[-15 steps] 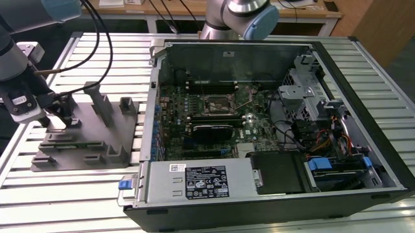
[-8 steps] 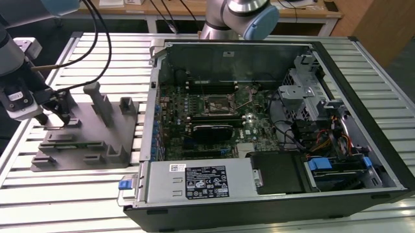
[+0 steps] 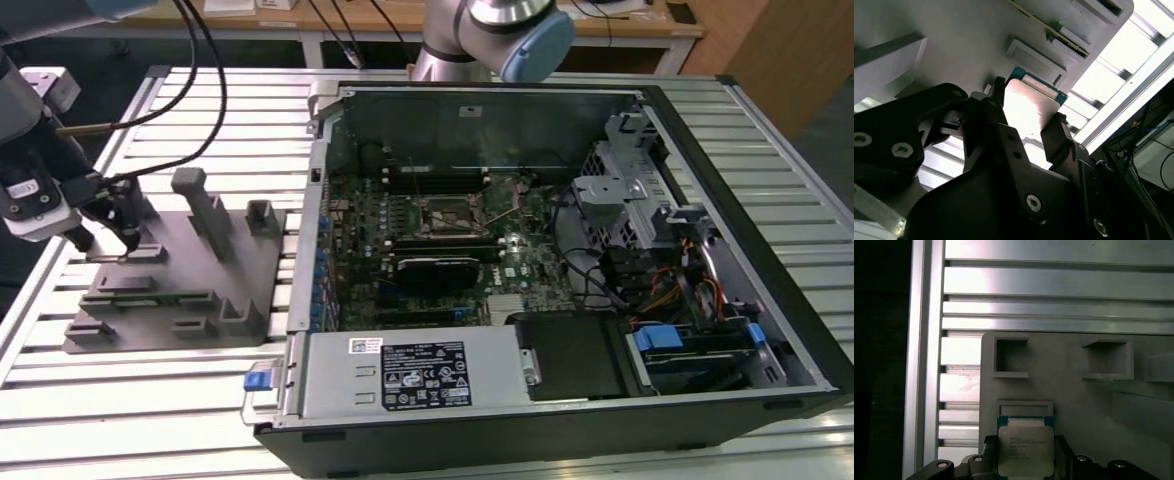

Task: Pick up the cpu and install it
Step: 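Pick up the cpu and move it towards the insertion slot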

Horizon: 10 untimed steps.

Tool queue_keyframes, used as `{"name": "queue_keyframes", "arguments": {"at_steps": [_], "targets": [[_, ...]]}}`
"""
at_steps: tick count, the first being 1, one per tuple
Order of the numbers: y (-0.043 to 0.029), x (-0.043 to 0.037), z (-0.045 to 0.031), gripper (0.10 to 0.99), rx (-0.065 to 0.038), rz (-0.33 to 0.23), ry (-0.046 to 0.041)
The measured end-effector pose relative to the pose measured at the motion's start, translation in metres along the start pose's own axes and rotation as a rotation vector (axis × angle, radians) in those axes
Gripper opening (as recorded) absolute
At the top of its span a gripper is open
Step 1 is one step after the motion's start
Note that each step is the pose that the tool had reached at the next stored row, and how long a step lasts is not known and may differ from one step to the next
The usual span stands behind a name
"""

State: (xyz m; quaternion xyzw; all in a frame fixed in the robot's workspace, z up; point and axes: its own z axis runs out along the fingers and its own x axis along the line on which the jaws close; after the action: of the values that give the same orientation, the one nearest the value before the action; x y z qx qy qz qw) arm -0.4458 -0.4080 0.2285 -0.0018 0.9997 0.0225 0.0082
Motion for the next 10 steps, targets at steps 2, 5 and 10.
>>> {"name": "queue_keyframes", "arguments": {"at_steps": [2, 5, 10], "targets": [[0.0002, 0.0000, -0.0027, 0.541, 0.000, 0.000, 0.0000], [0.0003, -0.0001, -0.0065, 0.541, 0.000, 0.000, 0.0000], [0.0006, -0.0002, -0.0135, 0.541, 0.000, 0.000, 0.0000]]}}
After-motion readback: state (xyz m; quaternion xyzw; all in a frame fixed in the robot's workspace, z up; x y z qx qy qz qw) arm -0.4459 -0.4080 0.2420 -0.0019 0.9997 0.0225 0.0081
